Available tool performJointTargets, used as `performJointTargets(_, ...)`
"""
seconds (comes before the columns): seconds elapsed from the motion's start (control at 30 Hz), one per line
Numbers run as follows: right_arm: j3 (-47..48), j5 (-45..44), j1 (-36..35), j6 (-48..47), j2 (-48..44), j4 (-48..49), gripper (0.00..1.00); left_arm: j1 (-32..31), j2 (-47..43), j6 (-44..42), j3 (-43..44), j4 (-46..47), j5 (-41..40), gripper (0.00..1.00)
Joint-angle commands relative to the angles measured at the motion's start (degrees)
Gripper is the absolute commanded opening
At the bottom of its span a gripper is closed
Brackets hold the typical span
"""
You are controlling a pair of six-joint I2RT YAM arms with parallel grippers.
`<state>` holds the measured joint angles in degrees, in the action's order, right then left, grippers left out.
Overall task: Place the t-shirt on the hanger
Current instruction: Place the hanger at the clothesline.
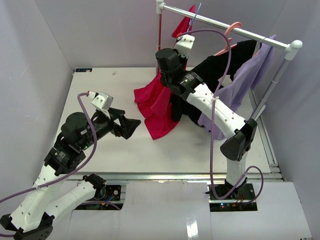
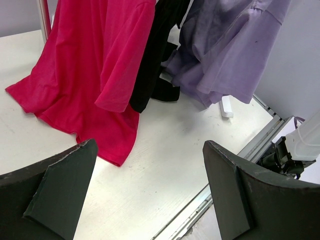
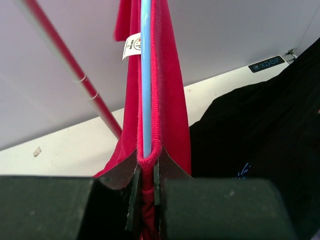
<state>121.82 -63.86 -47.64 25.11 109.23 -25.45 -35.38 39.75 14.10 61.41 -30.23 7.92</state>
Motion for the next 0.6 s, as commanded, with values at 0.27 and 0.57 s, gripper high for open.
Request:
performJointTargets(0.27, 3.98, 4.02, 7.09, 4.78, 2.45, 5.59, 0.08, 0.06, -3.29, 0.03, -3.64, 2.0, -0.66, 0.98)
performJointTargets(0.57, 0.15, 5.87, 7.38, 6.44, 3.09, 5.5, 0.08, 0.04, -2.59, 0.41, -5.54, 3.34, -0.46, 0.98)
